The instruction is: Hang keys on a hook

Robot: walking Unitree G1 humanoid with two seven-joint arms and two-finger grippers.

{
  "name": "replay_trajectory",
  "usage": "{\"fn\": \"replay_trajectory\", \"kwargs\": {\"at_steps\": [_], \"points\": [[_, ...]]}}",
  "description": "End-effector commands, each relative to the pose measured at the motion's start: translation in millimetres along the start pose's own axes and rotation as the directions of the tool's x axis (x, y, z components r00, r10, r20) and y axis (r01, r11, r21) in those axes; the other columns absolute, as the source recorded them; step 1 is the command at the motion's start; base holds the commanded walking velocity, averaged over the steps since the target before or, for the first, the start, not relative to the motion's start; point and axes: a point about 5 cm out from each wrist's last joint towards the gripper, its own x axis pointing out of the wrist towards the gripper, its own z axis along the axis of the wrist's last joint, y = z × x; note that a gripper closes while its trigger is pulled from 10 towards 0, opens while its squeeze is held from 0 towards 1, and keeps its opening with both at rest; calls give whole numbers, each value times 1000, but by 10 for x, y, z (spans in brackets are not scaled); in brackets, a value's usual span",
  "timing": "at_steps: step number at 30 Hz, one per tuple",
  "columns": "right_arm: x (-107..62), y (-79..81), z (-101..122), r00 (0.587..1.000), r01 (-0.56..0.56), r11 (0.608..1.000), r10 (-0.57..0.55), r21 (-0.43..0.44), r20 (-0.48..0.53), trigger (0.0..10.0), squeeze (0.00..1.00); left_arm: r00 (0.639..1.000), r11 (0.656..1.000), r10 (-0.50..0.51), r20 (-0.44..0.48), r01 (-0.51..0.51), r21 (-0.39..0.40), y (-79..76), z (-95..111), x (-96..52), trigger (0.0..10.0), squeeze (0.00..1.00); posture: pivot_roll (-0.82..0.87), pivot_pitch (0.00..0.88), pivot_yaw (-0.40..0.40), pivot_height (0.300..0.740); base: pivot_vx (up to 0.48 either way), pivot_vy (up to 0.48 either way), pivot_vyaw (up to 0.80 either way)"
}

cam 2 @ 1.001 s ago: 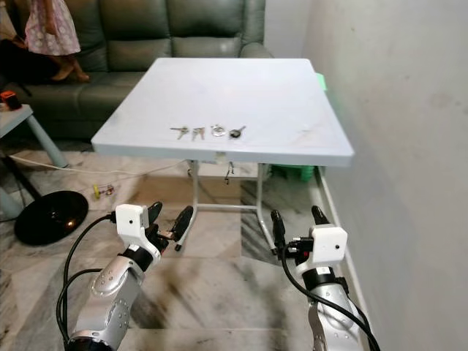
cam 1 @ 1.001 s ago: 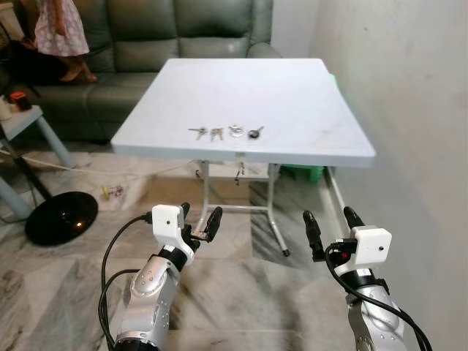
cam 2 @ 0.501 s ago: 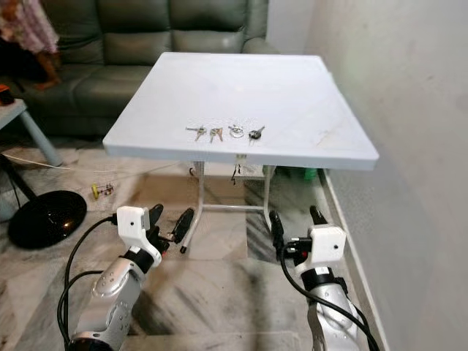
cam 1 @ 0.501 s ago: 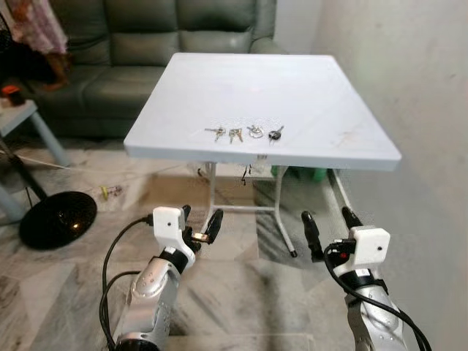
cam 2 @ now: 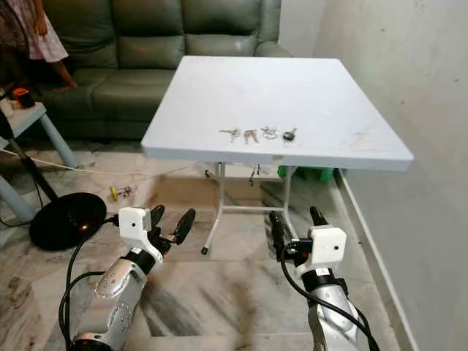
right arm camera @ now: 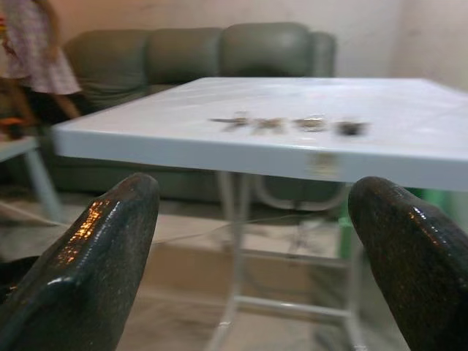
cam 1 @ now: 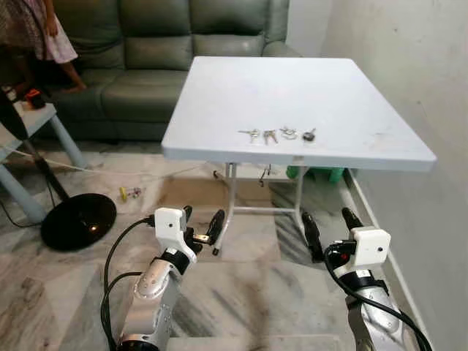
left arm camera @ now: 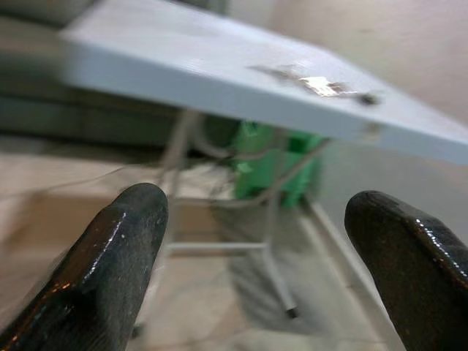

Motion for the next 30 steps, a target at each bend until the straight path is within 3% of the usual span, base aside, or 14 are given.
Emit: {"fn": "replay_trajectory", "kwargs": {"at_steps": [1,19,30], "points": [[9,-31,39,1000,7,1000,-7,-5,11,10000,0,1000,1000,-7,13,7,9,-15,39,26,10000,0,103,35,0,740,330,349,0],[10,-30,53,1000,7,1000,-7,-1,10,10000,0,1000,1000,-14,13,14,15,-43,39,24,10000,0,104,43,-1,740,375,294,0],[17,-24,52,1000,8,1000,-8,1,10,10000,0,1000,999,-28,9,28,32,-74,34,25,10000,0,105,43,-1,740,406,0,0]]}}
